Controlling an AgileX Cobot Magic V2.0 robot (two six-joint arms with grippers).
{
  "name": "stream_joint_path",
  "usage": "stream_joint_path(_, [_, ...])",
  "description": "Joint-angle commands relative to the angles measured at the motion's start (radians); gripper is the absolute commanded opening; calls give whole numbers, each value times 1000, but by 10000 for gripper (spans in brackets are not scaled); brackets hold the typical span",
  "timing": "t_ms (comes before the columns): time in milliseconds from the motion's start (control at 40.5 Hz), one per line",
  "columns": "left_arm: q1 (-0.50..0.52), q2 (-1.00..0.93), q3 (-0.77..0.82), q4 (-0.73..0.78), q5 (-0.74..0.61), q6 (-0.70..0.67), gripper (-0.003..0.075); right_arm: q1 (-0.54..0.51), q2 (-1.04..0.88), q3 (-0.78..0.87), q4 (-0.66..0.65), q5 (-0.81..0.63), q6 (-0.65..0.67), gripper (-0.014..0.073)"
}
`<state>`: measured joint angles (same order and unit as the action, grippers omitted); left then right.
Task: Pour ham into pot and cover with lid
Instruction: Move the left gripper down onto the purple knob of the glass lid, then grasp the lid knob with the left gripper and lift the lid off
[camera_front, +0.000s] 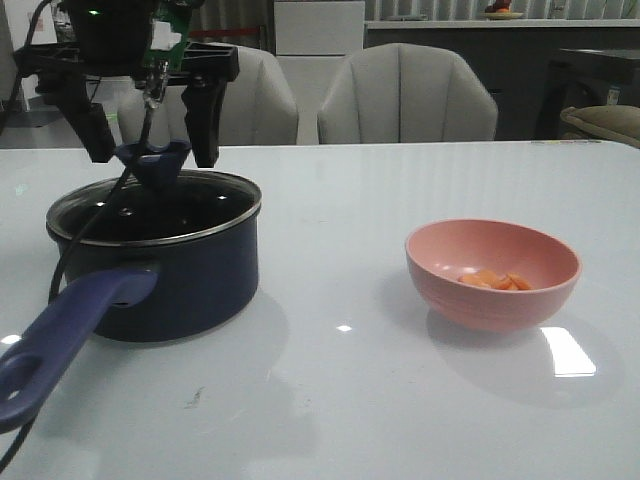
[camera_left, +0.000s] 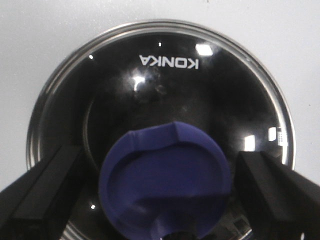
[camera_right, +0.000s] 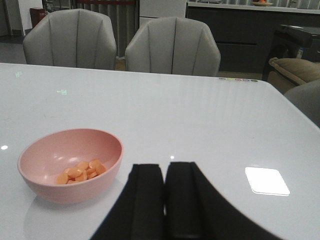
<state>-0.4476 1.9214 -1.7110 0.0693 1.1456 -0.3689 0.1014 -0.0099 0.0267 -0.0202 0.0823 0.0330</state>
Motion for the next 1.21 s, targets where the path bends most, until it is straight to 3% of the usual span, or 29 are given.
stream_joint_path(0, [2, -45, -43, -15, -12, -15, 633, -6, -21, -5, -15, -90, -4, 149])
stream_joint_path(272, [12, -45, -43, -30, -1, -15, 371, -6, -21, -5, -15, -90, -4, 149])
stream_joint_path(346, [12, -45, -43, -30, 6, -15, 340, -6, -21, -5, -15, -90, -4, 149])
stream_joint_path(915, [12, -49, -126, -16, 29, -9, 333, -6, -21, -5, -15, -90, -4, 149])
stream_joint_path(1187, [30, -58, -157, 163, 123, 19, 333, -6, -21, -5, -15, -90, -4, 149])
